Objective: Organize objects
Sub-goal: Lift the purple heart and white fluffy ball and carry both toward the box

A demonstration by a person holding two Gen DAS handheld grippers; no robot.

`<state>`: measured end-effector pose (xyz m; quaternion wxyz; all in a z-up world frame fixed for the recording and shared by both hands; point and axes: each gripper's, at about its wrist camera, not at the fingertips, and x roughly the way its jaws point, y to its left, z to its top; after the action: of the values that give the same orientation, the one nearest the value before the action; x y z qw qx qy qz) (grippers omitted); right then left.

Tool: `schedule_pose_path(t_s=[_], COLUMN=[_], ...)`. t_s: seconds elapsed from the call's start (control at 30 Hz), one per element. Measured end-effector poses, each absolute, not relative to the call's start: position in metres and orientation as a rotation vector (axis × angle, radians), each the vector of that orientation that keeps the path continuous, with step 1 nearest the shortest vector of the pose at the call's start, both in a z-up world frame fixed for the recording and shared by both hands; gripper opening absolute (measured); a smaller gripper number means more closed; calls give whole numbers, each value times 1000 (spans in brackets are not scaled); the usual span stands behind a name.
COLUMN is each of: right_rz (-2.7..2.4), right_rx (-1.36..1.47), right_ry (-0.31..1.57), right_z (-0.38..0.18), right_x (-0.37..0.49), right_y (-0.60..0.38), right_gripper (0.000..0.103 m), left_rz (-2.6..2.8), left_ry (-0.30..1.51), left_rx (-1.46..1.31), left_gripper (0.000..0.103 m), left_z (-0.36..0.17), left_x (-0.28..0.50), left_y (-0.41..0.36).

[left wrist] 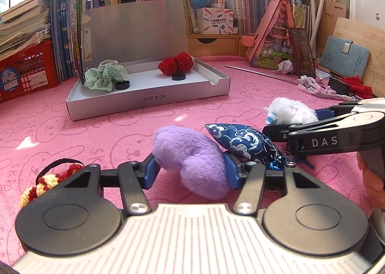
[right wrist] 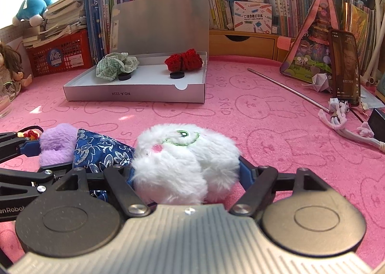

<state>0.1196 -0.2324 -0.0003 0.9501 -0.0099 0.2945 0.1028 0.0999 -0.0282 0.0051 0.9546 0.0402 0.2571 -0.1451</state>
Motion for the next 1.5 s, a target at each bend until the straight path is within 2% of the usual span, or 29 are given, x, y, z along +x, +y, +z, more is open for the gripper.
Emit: schedule_pose_path(t_s=[1.5], right_rz=[200], right_rx=[51], right_ry=[544], right_z=[38], right_x=[150], right_y=[-240], right_gripper=[76], left_rz=[-199], left_ry=[446], left_rx=[-13], left_gripper=[62], left_z=[49], left_x=[134], left_y=[6])
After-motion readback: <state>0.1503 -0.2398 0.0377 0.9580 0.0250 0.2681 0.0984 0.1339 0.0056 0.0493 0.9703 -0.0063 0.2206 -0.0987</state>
